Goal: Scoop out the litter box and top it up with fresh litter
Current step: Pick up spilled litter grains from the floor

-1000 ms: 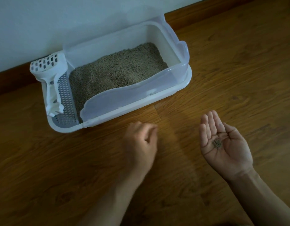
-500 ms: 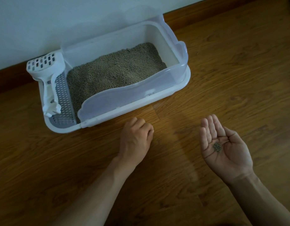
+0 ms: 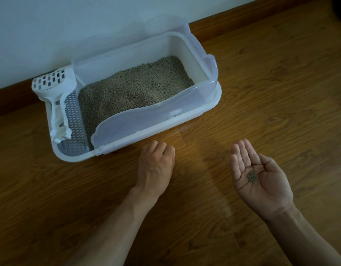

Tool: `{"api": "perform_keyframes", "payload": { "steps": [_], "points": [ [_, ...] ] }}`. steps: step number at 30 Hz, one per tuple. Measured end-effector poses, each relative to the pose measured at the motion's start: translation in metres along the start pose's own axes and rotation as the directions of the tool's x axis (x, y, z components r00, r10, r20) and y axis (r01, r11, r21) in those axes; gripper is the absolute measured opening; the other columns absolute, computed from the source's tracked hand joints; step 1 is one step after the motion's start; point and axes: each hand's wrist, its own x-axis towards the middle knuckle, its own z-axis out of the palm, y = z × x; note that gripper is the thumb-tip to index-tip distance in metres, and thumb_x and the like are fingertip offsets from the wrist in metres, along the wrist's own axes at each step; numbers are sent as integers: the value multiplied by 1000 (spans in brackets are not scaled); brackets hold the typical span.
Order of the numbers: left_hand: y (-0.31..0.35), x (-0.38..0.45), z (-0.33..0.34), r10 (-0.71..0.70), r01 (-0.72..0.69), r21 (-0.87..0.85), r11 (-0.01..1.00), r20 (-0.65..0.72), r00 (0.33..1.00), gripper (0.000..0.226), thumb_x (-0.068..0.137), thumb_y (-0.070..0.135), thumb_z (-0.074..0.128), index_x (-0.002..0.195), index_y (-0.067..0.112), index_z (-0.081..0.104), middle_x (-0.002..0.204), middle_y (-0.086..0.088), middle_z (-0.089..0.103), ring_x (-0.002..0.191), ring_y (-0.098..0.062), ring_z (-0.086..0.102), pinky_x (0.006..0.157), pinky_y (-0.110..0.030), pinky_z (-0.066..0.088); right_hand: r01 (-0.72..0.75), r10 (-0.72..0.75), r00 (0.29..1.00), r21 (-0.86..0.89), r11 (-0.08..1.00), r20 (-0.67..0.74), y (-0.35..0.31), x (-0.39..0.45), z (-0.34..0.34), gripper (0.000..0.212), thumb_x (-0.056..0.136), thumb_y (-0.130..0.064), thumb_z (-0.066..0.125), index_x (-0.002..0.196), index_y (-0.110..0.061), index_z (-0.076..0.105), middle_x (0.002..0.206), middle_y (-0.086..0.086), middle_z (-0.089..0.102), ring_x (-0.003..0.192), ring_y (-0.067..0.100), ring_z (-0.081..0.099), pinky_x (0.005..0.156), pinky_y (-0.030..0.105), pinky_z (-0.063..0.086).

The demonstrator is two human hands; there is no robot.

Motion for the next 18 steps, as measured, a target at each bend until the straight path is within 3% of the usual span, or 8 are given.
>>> {"api": "perform_keyframes", "payload": {
  "steps": [6,10,14,18],
  "points": [
    [3,7,-5,111,-119,99,988,84,990,18,84,7,72,80,16,57,76,0,53,76,-19,46,68,-33,41,13,-13,1000,3,1000,6,0,-4,2,40,88,-22,42,95,-6,79,106,4,75,96,18,73,66,33,61],
    [7,15,-9,88,-114,134,984,182,979,21,87,13,68,79,20,50,75,3,49,73,-14,38,67,-30,37,11,-11,1000,-1,1000,17,0,-6,3,40,85,-22,44,96,-6,79,106,4,74,97,18,73,67,33,61],
    [5,14,-15,-90,110,-104,989,176,980,15,97,24,42,83,23,46,78,7,48,74,-12,44,69,-29,44,18,-18,1000,5,1000,24,-2,-7,3,40,86,-21,43,94,-6,79,106,4,75,96,18,73,67,33,61],
    [10,3,-15,-198,217,-280,935,94,976,20,98,24,37,81,20,47,71,5,47,66,-13,46,59,-33,47,25,-26,999,14,1000,23,-6,-7,0,40,88,-22,42,94,-7,79,106,4,75,97,18,73,67,33,61]
  ]
}}
